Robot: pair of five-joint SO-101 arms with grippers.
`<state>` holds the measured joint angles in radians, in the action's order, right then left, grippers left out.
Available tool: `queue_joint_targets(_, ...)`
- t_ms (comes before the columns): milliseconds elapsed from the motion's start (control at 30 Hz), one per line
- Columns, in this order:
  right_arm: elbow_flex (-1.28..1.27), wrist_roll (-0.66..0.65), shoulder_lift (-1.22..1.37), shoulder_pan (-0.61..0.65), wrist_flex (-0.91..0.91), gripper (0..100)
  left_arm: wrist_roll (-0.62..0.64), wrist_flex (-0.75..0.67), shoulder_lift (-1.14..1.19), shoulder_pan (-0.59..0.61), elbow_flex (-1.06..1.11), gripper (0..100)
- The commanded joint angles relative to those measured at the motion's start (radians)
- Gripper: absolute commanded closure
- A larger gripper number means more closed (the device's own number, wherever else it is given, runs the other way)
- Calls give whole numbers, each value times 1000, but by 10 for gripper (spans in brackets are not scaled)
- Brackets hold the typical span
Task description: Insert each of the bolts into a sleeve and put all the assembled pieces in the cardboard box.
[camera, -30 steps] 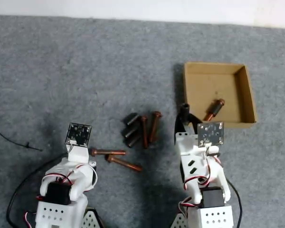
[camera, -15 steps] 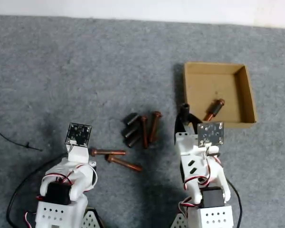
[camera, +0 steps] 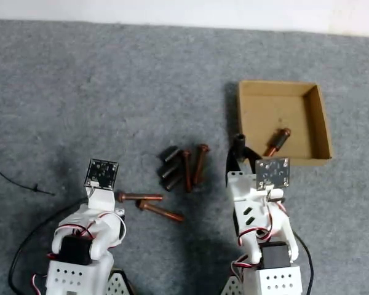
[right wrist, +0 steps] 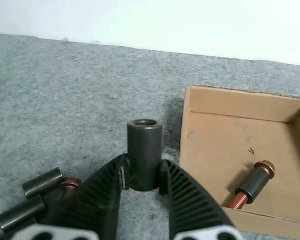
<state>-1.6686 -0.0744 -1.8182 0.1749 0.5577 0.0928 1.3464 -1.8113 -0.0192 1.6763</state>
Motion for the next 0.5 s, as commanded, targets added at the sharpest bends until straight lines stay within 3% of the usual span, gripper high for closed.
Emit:
queue_joint_targets(0, -39, -11, -19, -8, -39, 994, -6, 3, -13, 13, 19, 994)
queue_joint_targets(467, -42, -11, -19, -8, -39, 994, -3, 5, -15, 7, 19, 993)
